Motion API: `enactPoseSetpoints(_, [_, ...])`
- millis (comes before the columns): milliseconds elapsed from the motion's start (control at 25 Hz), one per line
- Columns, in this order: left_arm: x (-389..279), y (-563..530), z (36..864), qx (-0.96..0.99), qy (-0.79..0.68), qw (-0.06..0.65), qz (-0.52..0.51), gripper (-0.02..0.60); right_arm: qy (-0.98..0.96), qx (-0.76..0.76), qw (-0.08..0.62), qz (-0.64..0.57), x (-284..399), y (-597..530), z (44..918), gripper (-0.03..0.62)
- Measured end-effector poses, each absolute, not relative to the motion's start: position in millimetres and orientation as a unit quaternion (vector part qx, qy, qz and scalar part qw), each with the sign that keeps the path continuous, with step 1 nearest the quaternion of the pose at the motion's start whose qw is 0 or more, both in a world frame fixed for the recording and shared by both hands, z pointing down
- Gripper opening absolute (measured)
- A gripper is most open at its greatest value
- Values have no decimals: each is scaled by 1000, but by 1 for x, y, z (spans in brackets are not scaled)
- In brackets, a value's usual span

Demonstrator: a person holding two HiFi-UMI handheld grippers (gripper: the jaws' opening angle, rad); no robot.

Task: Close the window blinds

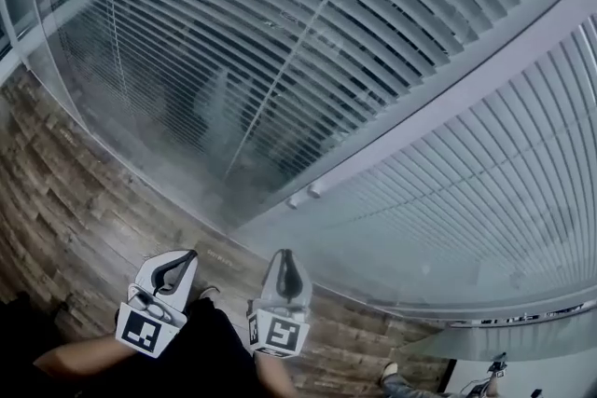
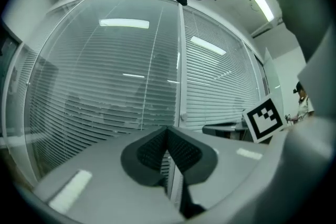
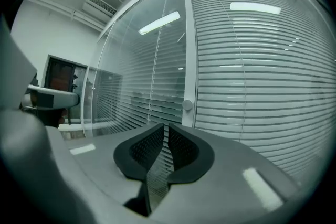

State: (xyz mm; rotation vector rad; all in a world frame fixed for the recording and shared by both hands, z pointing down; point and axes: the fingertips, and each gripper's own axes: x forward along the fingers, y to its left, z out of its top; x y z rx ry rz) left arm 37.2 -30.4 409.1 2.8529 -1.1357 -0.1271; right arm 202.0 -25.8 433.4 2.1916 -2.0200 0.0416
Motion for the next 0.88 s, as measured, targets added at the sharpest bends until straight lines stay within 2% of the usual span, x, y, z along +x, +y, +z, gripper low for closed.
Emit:
enactPoseSetpoints(240, [78,-31,402,932,-356,54,-38,2,-683,725,90,6,229,-49,416,37])
enactPoseSetpoints(720, [64,-101,420,932,-351,82,-24,2,-656,752,65,1,235,-101,402,74])
enactPoseSetpoints(880, [86,-104,423,941,-326,92,-24,2,-643,763,71,-3,247,-109,400,87])
